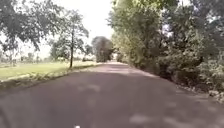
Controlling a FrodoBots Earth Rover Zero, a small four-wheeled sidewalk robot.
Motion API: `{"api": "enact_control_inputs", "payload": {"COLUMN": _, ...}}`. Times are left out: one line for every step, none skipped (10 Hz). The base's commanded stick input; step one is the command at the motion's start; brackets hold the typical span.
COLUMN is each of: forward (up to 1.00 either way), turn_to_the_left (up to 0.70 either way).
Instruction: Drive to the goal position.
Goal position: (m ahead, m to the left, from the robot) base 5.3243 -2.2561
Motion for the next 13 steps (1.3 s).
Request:
{"api": "enact_control_inputs", "payload": {"forward": 1.00, "turn_to_the_left": -0.06}}
{"api": "enact_control_inputs", "payload": {"forward": 1.00, "turn_to_the_left": -0.06}}
{"api": "enact_control_inputs", "payload": {"forward": 1.00, "turn_to_the_left": -0.06}}
{"api": "enact_control_inputs", "payload": {"forward": 1.00, "turn_to_the_left": -0.06}}
{"api": "enact_control_inputs", "payload": {"forward": 1.00, "turn_to_the_left": -0.06}}
{"api": "enact_control_inputs", "payload": {"forward": 1.00, "turn_to_the_left": -0.06}}
{"api": "enact_control_inputs", "payload": {"forward": 1.00, "turn_to_the_left": -0.06}}
{"api": "enact_control_inputs", "payload": {"forward": 1.00, "turn_to_the_left": -0.07}}
{"api": "enact_control_inputs", "payload": {"forward": 1.00, "turn_to_the_left": -0.08}}
{"api": "enact_control_inputs", "payload": {"forward": 1.00, "turn_to_the_left": -0.08}}
{"api": "enact_control_inputs", "payload": {"forward": 1.00, "turn_to_the_left": -0.08}}
{"api": "enact_control_inputs", "payload": {"forward": 1.00, "turn_to_the_left": -0.08}}
{"api": "enact_control_inputs", "payload": {"forward": 1.00, "turn_to_the_left": -0.08}}
